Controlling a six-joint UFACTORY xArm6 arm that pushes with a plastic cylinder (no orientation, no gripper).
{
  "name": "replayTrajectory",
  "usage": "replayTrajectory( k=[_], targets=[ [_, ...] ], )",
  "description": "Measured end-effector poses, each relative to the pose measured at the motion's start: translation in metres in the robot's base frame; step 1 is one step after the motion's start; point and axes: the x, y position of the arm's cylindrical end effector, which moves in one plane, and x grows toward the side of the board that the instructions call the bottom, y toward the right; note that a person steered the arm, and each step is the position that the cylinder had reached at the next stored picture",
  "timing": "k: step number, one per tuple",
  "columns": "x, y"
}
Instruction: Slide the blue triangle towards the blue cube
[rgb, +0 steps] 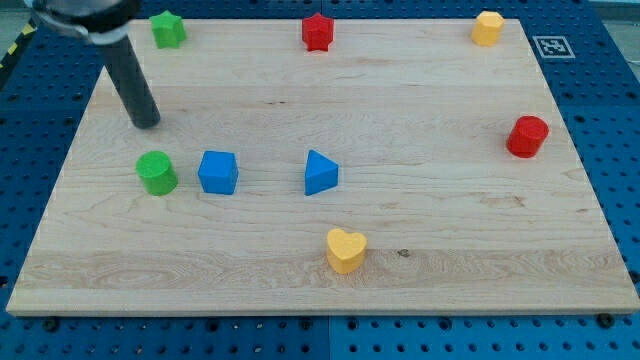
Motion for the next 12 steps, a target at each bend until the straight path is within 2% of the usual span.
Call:
replayTrajectory(
  k=[1, 2, 3, 4, 5, 6, 7, 10, 12],
  targets=[
    [-0.025, -0.013],
    [-0.025, 0.04],
    [-0.019, 0.125],
    [0.008, 0.214],
    [0.061, 0.292],
    [0.091, 0.348],
    [0.112, 0.344],
    [0.114, 0.279],
    [0.114, 0.275]
  ],
)
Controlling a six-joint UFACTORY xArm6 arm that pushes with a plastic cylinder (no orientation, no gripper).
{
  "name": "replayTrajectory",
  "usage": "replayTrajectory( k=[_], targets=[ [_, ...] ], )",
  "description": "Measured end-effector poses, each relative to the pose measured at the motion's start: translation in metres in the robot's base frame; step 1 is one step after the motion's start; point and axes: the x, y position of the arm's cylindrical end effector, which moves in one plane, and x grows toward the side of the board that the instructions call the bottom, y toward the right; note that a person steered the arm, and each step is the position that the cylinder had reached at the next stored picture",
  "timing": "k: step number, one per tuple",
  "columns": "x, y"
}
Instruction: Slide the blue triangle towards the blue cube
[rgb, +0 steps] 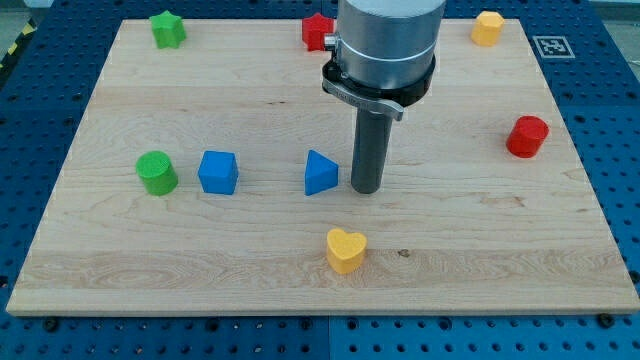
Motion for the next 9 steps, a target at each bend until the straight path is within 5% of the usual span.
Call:
replayTrajectory(
  k=[9],
  targets=[
    [-0.013, -0.036]
  ],
)
